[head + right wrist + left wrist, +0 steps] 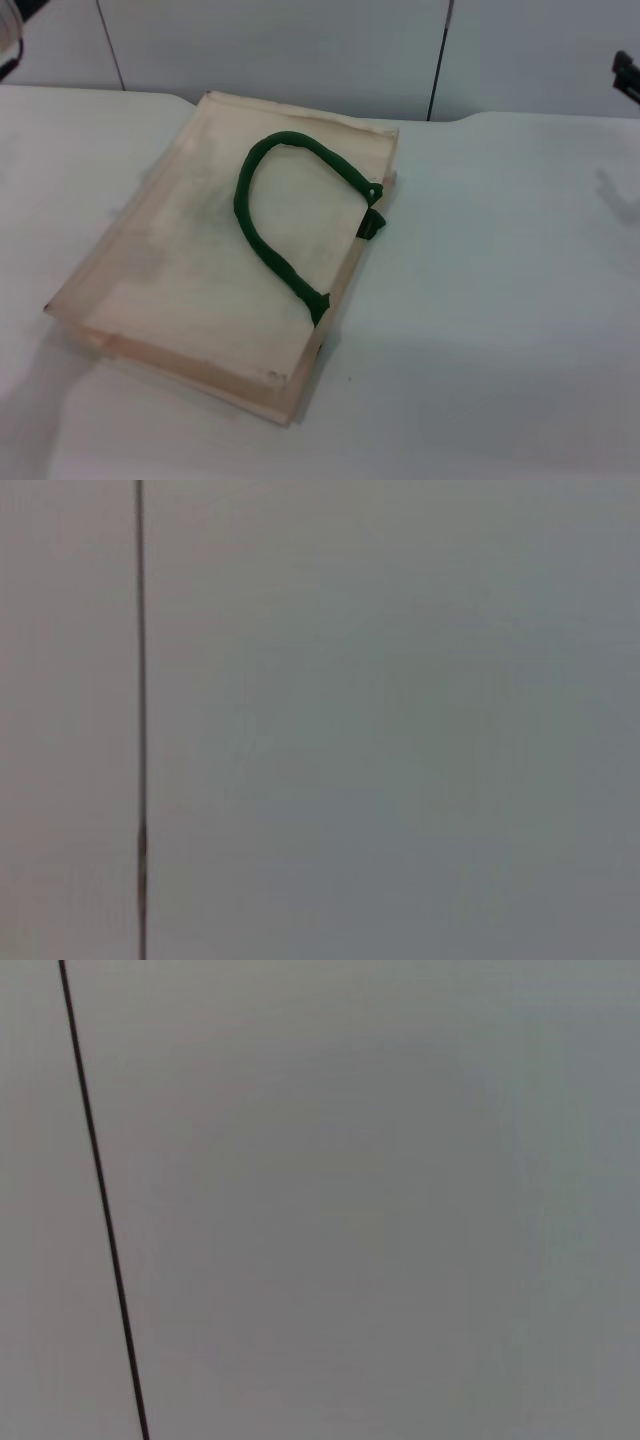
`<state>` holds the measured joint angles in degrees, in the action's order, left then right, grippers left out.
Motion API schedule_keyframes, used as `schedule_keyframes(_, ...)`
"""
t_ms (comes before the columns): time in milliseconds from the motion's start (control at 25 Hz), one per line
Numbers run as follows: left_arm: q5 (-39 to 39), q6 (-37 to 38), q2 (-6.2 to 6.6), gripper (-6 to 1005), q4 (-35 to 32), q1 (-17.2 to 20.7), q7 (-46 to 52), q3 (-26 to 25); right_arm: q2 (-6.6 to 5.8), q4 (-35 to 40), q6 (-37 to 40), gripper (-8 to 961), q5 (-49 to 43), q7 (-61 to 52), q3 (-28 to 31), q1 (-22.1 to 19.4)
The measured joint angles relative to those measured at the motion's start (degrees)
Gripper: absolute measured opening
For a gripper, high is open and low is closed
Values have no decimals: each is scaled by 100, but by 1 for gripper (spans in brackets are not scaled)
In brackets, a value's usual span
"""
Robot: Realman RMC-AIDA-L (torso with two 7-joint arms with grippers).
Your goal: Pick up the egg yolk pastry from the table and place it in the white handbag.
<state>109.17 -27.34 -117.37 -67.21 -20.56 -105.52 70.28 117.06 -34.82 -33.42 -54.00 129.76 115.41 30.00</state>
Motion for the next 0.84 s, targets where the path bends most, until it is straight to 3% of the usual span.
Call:
schedule_keyframes(360, 819, 137, 8, 385, 624, -125, -761, 354, -7, 15, 767, 789, 1221, 1203, -1272, 38)
schedule_keyframes(600, 1153, 113, 7, 377, 891, -173, -1316, 443, -3, 70, 765, 789, 2514, 2190, -1767, -27)
schedule_keyframes(840, 1236, 88, 21, 372, 919, -186, -1391, 511, -21, 91, 791, 789, 2804, 2412, -1831, -34)
